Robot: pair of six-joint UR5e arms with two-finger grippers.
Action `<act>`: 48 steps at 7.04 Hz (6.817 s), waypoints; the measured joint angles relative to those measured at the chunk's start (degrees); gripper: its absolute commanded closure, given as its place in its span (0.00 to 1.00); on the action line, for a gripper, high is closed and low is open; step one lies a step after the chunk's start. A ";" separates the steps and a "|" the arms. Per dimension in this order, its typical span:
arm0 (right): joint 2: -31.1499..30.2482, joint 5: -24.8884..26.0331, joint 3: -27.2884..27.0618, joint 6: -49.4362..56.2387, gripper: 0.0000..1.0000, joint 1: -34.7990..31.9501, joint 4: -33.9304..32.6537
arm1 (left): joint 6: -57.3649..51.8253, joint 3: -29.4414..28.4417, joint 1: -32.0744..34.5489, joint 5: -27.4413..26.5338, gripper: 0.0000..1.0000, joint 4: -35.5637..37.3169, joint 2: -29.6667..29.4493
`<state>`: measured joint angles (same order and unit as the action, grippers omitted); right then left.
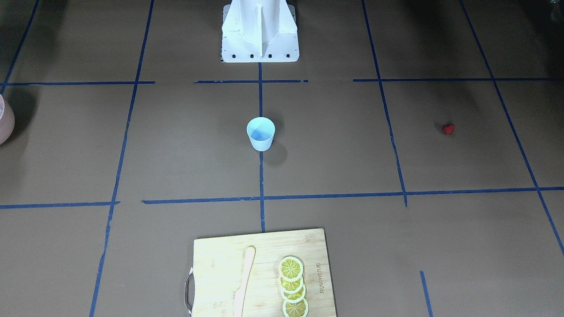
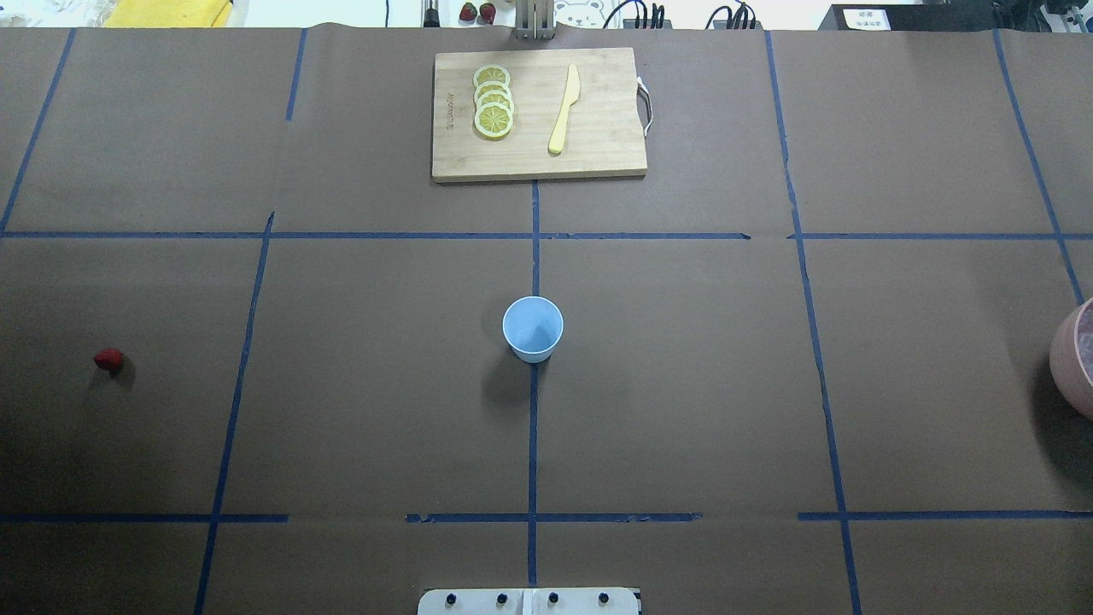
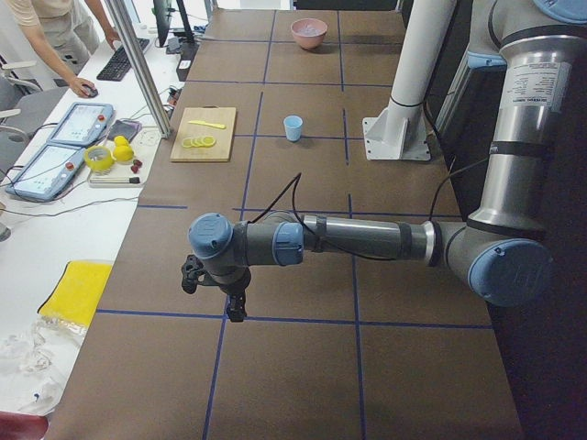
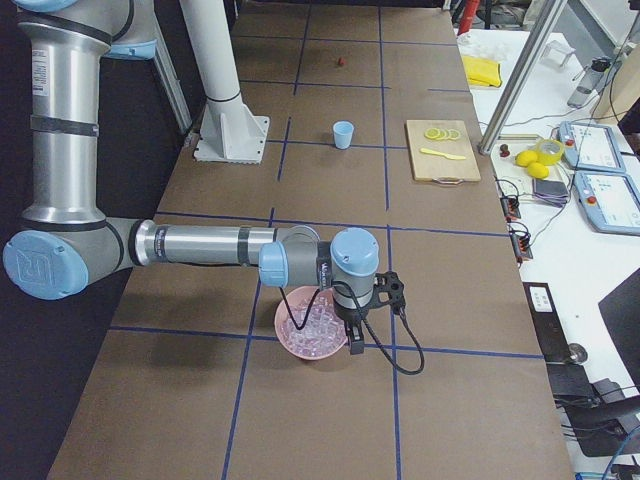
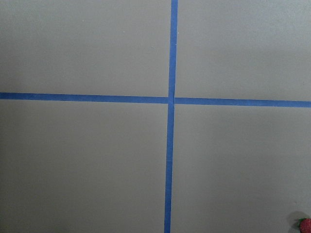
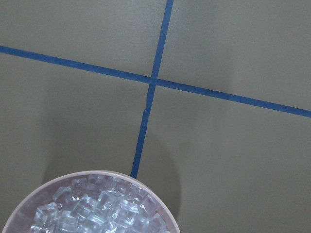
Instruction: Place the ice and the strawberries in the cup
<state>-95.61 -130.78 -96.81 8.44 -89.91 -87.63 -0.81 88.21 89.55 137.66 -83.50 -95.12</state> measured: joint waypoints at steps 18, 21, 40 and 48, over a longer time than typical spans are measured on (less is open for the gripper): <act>-6.44 0.06 -3.20 -3.86 0.01 13.29 13.09 | 0.04 1.17 0.01 -1.52 0.00 0.00 0.86; -6.58 0.36 -2.68 -3.86 0.01 14.68 13.02 | 0.02 1.17 0.01 -1.52 0.00 0.00 0.90; -5.53 1.58 1.40 -3.76 0.22 18.10 13.09 | 0.02 3.44 0.01 -1.61 0.00 0.00 2.22; -4.40 1.49 1.52 -3.39 0.21 17.90 13.07 | 0.02 3.46 0.01 -1.61 0.00 0.05 2.22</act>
<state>-100.01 -129.29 -95.29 5.05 -72.02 -74.56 -0.79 91.67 89.56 136.05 -83.45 -92.90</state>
